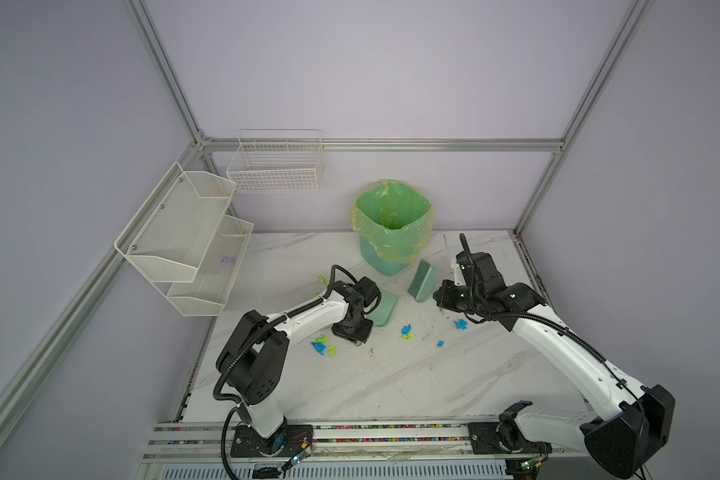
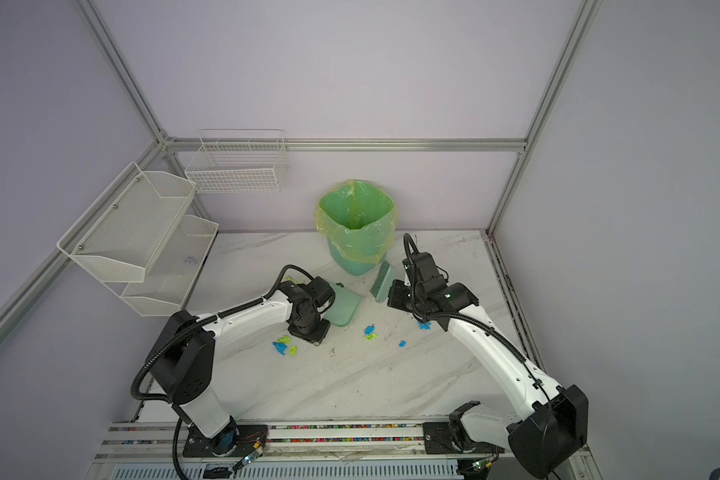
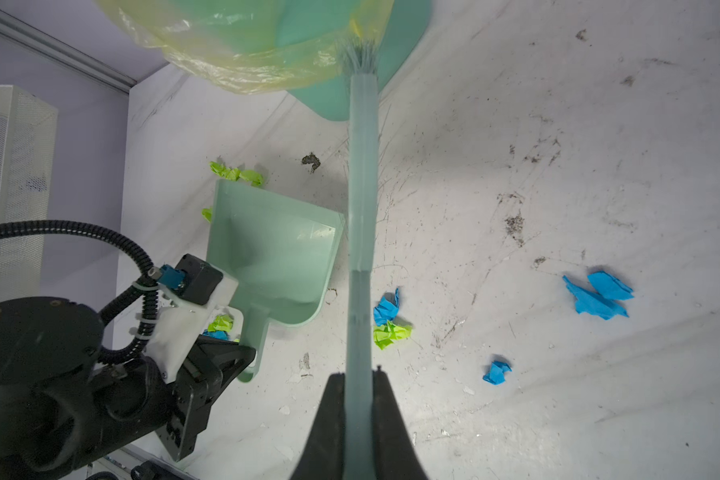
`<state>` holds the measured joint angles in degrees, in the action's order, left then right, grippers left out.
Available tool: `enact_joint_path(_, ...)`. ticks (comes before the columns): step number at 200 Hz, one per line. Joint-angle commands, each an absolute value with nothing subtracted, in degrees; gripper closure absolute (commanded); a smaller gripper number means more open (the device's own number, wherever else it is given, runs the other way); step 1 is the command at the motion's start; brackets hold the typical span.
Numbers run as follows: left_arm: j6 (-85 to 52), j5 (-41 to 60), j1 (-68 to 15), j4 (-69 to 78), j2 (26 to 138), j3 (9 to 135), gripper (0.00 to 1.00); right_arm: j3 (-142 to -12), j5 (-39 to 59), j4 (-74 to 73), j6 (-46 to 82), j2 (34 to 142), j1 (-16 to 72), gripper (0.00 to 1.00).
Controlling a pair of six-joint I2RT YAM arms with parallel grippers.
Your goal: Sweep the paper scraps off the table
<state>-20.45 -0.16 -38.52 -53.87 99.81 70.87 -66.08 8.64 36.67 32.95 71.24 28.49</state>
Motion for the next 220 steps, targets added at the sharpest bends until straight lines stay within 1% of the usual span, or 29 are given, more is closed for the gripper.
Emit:
enact_joint_path(1,-20.66,0.59,-38.98,-49.94,99.59,69.7,1.0,-66.47,10.68,32.69,34.04,71.96,28.47,1.0)
enact_joint_path(9,-20.61,0.1,-39.02,-49.62,99.96,69.74,1.0,-66.1,10.8,32.01,34.42,72.27,28.74,1.0)
enact_joint_path(27,-20.5,0.0,-39.02,-48.75,100.59,69.49,0.96,-64.97,11.4,30.43,35.25,72.96,29.63,1.0)
enact_joint_path(68,-20.49,0.09,-39.11,-47.4,102.46,69.08,0.81,-64.16,10.99,28.96,36.21,74.43,31.71,1.0)
enact_joint_path(82,-20.55,0.02,-39.18,-47.15,102.96,68.92,0.78,-64.13,10.82,28.91,36.28,74.38,31.89,1.0)
enact_joint_path(126,-20.74,-2.44,-39.62,-46.59,102.34,68.82,0.77,-63.74,10.46,29.18,36.21,74.19,32.0,1.0)
enact_joint_path(146,-20.88,-4.19,-40.26,-46.78,101.49,68.73,0.8,-63.4,10.38,29.01,36.35,74.03,31.99,1.0)
enact_joint_path(166,-21.47,-7.55,-41.71,-47.44,99.89,68.94,0.79,-63.14,10.44,28.83,36.36,73.98,31.99,1.0)
enact_joint_path(171,-21.7,-8.48,-42.11,-47.54,99.52,69.08,0.78,-63.05,10.46,28.83,36.38,73.95,32.0,1.0)
enact_joint_path(187,-22.36,-10.51,-43.06,-47.86,97.92,69.08,0.67,-62.74,10.46,28.72,36.38,73.91,31.99,1.0)
enact_joint_path(199,-22.89,-11.48,-43.26,-47.97,96.76,68.69,0.61,-62.64,10.46,28.57,36.29,73.83,31.99,1.0)
enact_joint_path(220,-23.41,-12.72,-43.33,-48.08,95.24,68.13,0.59,-62.57,10.37,28.65,36.21,73.83,31.99,1.0)
